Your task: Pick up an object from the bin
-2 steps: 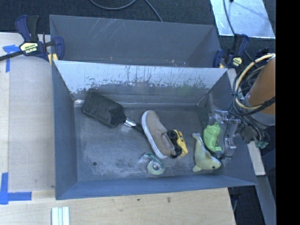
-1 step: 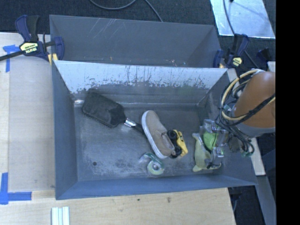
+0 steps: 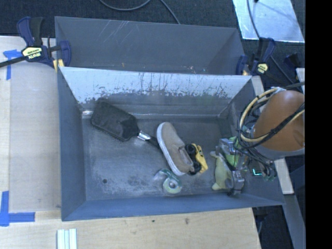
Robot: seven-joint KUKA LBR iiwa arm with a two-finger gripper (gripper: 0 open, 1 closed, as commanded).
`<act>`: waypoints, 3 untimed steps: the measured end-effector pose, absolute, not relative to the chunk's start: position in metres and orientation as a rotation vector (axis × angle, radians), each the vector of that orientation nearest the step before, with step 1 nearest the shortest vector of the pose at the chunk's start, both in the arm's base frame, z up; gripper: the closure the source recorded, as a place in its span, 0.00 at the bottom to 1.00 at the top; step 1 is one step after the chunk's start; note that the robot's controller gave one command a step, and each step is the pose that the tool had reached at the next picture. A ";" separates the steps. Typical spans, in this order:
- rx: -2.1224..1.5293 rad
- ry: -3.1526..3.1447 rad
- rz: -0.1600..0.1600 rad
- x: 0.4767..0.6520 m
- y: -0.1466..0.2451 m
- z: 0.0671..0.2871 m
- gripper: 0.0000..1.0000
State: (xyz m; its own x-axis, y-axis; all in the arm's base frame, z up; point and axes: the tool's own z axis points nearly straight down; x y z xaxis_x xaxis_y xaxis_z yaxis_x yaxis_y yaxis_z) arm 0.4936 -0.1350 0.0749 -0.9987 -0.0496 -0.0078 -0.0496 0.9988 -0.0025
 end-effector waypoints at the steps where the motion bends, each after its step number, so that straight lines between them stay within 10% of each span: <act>1: -0.085 3.124 -0.008 0.495 -0.136 0.074 1.00; 3: -0.027 3.121 -0.008 0.506 -0.143 0.095 1.00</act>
Offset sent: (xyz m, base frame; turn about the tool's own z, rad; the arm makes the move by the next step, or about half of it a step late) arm 0.0000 0.0000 0.0000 0.0000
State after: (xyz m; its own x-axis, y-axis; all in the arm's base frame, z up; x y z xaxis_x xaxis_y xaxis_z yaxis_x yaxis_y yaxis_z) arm 0.5059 -0.1428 0.0954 -0.9996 -0.0171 -0.0205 -0.0170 0.9998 -0.0055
